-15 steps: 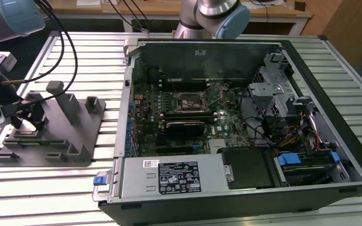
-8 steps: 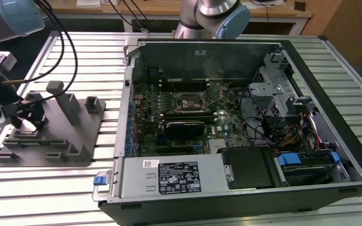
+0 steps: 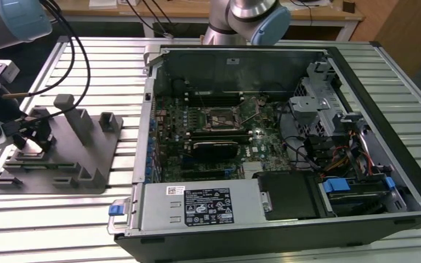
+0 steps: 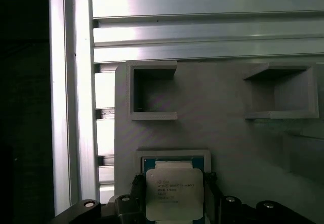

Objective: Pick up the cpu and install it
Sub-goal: 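Pick up the cpu and move it towards the insertion slot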

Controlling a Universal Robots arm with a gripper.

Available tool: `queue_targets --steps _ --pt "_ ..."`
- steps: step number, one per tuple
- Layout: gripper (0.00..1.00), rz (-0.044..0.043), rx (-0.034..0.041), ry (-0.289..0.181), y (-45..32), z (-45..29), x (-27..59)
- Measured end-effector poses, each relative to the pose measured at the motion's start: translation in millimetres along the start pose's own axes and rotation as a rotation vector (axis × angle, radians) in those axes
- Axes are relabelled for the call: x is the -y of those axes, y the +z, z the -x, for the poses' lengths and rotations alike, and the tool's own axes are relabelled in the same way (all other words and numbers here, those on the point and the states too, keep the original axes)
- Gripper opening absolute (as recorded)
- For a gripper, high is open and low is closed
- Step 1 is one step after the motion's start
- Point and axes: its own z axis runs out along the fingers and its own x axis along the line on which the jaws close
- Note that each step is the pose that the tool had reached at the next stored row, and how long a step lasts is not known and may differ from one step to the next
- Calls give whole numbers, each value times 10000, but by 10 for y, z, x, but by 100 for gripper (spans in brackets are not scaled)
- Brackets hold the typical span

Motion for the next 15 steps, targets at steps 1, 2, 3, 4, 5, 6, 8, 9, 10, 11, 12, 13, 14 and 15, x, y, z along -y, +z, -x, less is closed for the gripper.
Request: queue_targets --steps 1,2,3,4,5,6,8,9,10,11,12,13,14,15 --pt "55 0 0 0 0 0 0" --pt "55 0 -1 0 0 0 0" --pt "55 0 0 0 0 0 0" --pt "55 0 0 0 0 0 0" --pt "55 0 0 0 0 0 0" --pt "55 0 0 -1 0 0 0" --pt "55 0 0 -1 0 0 0" --pt "55 1 1 -1 -2 0 0" --pt "55 1 1 -1 -8 0 -1" --pt "55 0 0 -1 -20 0 -1" --pt "55 0 0 -1 -35 1 -2" --pt "55 0 1 -1 -54 2 -3" --pt "55 0 0 -1 -77 3 -5" --pt "55 0 0 -1 -98 3 -6"
